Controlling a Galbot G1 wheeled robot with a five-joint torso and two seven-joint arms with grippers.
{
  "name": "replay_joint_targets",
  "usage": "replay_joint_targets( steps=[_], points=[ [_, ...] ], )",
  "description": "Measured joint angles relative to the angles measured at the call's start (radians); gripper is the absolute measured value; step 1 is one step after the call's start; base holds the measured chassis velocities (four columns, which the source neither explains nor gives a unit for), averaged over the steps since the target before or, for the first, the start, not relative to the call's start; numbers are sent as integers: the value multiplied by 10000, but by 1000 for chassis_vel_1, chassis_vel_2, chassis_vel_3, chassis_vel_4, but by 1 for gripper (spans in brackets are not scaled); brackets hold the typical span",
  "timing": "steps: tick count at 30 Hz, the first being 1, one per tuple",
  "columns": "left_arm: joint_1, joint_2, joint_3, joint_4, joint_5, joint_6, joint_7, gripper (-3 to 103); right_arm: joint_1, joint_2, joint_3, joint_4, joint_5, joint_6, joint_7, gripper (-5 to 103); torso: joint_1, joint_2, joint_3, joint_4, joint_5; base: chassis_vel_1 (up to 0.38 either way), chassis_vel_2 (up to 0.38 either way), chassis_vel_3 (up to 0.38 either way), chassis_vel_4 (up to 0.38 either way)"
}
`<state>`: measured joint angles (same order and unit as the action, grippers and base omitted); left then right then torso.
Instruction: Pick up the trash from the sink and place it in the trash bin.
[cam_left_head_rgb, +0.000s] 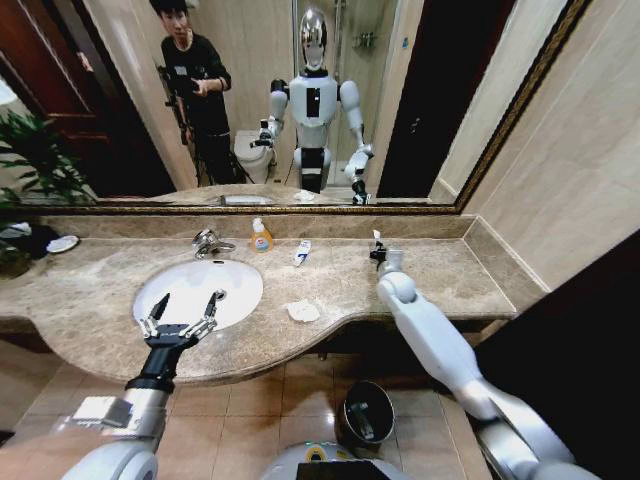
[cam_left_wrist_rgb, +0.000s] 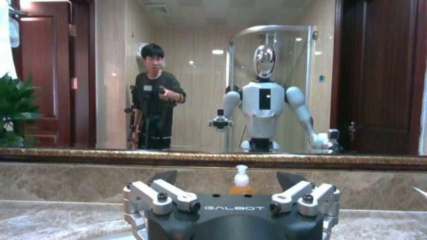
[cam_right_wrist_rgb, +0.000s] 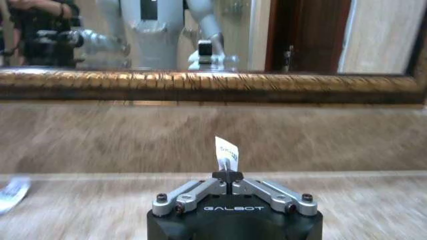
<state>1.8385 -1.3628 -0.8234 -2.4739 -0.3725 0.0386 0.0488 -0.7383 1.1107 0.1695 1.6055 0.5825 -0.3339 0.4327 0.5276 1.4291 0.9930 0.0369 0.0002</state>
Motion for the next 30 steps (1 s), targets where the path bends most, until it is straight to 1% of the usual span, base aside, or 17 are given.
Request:
replay_joint_targets(
  steps=[2,4,8,10,13,16,18,19,20,21,22,24,25,26,27,28,30],
  points=[
    [0,0,0,0,0,0,2,100,-149,-55,71,171,16,-41,-12,0,0,0,0,1,0,0,0,0,0],
    [1,-1,0,0,0,0,0,100,-1765,-548,961,1778,121,-214,-296,0,-1,1,0,-3,4,0,0,0,0],
    [0,-1,-1,0,0,0,-1,100,-2781,-910,1823,2896,331,-173,-801,0,-2,1,-1,-5,-1,0,0,0,0],
    [1,-1,0,0,0,0,-1,100,-3725,-1172,2558,3758,484,147,-1708,0,-1,1,-1,0,-2,0,0,0,0],
    [0,0,0,0,0,0,0,100,-4434,-1188,3053,4206,528,473,-2184,0,-1,1,0,-1,0,0,0,0,0],
    [0,0,0,0,0,0,2,100,-5687,-999,3911,4641,473,1169,-3330,0,-2,1,-1,-3,0,0,0,0,0],
    [0,0,-1,0,0,0,-1,100,-5920,-944,4076,4659,454,1354,-3610,0,-2,1,-1,-2,-1,0,0,0,0],
    [0,-1,0,0,0,0,0,100,-6383,-835,4417,4657,425,1834,-4305,0,-2,1,-1,-3,1,0,0,0,0],
    [1,-1,0,0,0,0,1,100,-6991,-692,4941,4507,472,2627,-5705,0,-2,2,-1,0,-5,0,0,0,0],
    [0,0,0,0,0,0,0,100,-7315,-601,5269,4394,491,2892,-6456,0,-2,1,0,0,0,0,0,0,0],
    [0,0,0,0,0,0,0,100,-7315,-601,5269,4394,491,2892,-6456,0,-2,1,0,0,0,0,0,0,0],
    [0,-1,0,0,0,0,0,100,-8083,-394,6097,4182,779,3315,-8120,0,-1,1,0,-1,-1,0,0,0,0],
    [0,-1,0,0,0,0,3,100,-8314,-343,6332,4108,881,3369,-8568,0,-1,1,0,-1,-2,0,0,0,0],
    [0,-1,0,0,0,0,1,100,-8684,-257,6707,3951,1005,3525,-9391,0,-1,1,0,-1,-2,0,0,0,0],
    [0,-1,0,0,0,0,1,100,-8684,-257,6707,3951,1005,3525,-9391,0,-1,1,0,-1,-2,0,0,0,0],
    [0,-1,0,0,1,0,0,100,-9002,-172,7003,3752,1021,3710,-10080,0,-1,2,0,-1,-3,0,0,0,0],
    [0,-1,0,0,0,0,1,100,-9479,-60,7192,3451,937,4002,-10454,0,-2,1,0,-2,-1,0,0,0,0]
  ],
)
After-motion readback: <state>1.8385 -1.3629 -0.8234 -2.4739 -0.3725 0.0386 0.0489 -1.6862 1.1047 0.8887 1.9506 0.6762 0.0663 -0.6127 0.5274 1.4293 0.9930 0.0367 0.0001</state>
